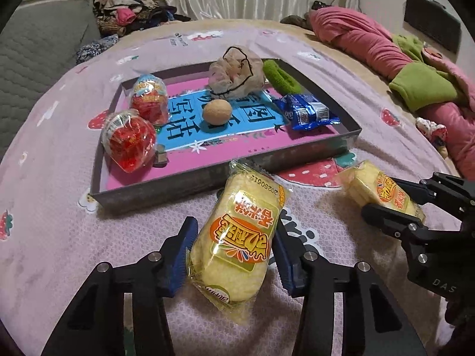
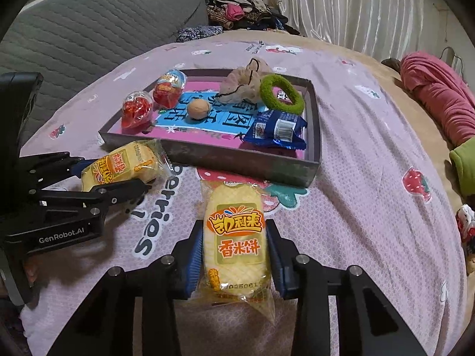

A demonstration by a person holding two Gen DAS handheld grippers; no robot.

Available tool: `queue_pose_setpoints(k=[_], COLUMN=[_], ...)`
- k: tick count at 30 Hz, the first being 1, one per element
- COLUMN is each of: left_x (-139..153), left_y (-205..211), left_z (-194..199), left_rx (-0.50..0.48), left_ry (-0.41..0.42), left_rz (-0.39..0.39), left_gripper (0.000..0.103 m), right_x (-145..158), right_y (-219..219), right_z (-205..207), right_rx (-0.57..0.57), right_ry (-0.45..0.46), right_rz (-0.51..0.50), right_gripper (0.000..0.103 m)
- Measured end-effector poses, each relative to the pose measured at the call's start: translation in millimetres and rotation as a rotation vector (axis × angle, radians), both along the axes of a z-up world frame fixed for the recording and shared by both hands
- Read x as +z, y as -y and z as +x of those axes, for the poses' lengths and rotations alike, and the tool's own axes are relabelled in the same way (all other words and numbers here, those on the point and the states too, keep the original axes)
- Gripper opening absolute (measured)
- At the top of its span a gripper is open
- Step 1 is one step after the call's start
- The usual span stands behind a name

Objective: Organize objects
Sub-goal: 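Grasp a yellow cake pack with the left tool while the right tool grasps another, then lift both yellow cake packs and lower them into the tray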

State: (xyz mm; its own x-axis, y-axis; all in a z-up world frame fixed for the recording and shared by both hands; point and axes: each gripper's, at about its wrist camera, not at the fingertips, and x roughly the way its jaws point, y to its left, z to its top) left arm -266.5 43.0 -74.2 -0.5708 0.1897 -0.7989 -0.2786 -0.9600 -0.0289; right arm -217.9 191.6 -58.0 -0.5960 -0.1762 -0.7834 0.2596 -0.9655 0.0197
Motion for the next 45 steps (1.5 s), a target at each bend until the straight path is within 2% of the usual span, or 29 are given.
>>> queue_pose_setpoints(k=[8,19,29,34,40,45], left_x=[28.6,85.8,129.0,128.1,101.6,71.5], left_y=[9.0,21.6,28.9,27.7,22.3,17.5], left_z=[2.1,-5.4,-26.4,-48.9,-81.2,-101.7], left_rx=[0.018,0.035,0.053,0.061,0.074,0.087], left_ry=[-0.040,-0.122,-0.191,-0.197,-0.170,-0.144], left_rz=[0.013,0.009,0.019,0.029,0.041,0.041], left_gripper=[0.047,0.047,0.047,0.047,0.047,0.047], right_x=[32.5,103.5,152.0,150.3,128.4,96.3], right_y=[2.7,9.3,18.5,20.5,22.1,26.8], right_z=[4.9,-1.0,-27.2,-48.5,-72.0,-94.3], right_rx=[0.007,0.007,0.018,0.020,0.027,0.034], right_ry=[-0.058,-0.178,-0.266,-0.271,-0.241,-0.194], right_rz=[-0.012,-0.004,-0.015,-0.035,-0.047,-0.038], right_gripper=[0.040,0.040,0.040,0.040,0.040,0.040])
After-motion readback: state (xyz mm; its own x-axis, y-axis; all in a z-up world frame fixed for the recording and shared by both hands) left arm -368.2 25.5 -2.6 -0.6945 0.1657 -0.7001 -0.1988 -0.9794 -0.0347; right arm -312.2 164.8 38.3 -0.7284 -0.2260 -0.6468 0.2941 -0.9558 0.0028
